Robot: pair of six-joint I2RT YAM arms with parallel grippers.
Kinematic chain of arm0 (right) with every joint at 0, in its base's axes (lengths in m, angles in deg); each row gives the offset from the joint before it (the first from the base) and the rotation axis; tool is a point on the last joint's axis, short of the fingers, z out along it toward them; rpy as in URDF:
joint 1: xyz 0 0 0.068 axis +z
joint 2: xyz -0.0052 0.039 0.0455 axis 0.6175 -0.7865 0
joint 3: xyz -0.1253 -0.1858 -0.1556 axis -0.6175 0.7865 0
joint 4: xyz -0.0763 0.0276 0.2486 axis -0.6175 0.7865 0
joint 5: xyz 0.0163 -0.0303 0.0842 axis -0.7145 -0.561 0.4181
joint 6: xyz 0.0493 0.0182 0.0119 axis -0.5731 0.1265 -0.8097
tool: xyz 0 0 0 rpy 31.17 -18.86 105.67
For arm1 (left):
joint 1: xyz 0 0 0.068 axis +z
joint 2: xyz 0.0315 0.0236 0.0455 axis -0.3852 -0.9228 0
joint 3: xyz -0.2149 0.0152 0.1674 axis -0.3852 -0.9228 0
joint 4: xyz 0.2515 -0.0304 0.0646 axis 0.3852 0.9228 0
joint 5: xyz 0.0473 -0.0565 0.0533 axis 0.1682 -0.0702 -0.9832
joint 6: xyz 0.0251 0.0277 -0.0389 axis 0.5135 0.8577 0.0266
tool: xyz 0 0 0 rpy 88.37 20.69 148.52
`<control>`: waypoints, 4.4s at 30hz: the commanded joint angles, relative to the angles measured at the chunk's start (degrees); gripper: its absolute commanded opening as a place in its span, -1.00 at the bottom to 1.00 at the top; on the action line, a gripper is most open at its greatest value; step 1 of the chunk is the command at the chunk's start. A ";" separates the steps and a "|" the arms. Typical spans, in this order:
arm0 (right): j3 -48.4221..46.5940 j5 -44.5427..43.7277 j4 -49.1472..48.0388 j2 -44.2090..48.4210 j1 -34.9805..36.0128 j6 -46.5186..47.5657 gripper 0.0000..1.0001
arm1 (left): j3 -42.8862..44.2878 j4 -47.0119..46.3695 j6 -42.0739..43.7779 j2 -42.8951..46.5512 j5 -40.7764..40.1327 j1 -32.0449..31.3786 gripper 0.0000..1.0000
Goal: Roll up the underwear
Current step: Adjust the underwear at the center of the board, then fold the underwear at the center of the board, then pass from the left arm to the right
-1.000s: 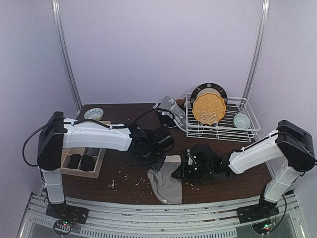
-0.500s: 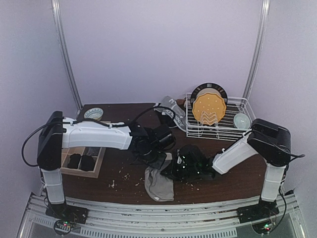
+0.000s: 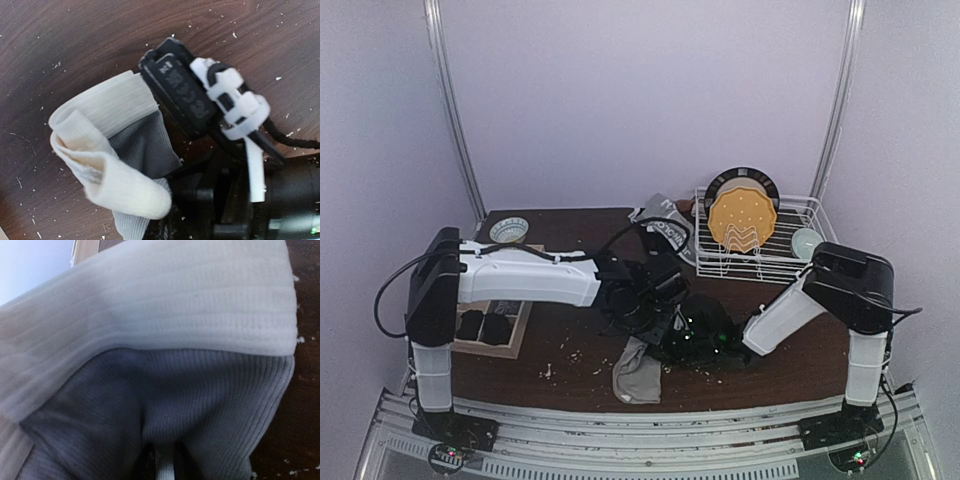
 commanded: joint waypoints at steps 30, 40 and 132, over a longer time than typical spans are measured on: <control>11.78 -7.81 9.45 13.36 2.01 3.28 -0.74 | -0.60 -1.70 -1.14 1.86 -1.97 -1.43 -1.00; 12.79 -10.94 14.99 18.05 1.33 7.36 -0.73 | 2.05 -1.52 -1.18 -1.62 -0.31 -4.03 -1.00; 13.79 -1.70 22.79 28.85 -5.76 26.09 -0.92 | -2.85 -14.83 -4.15 -3.35 5.60 -7.37 -1.00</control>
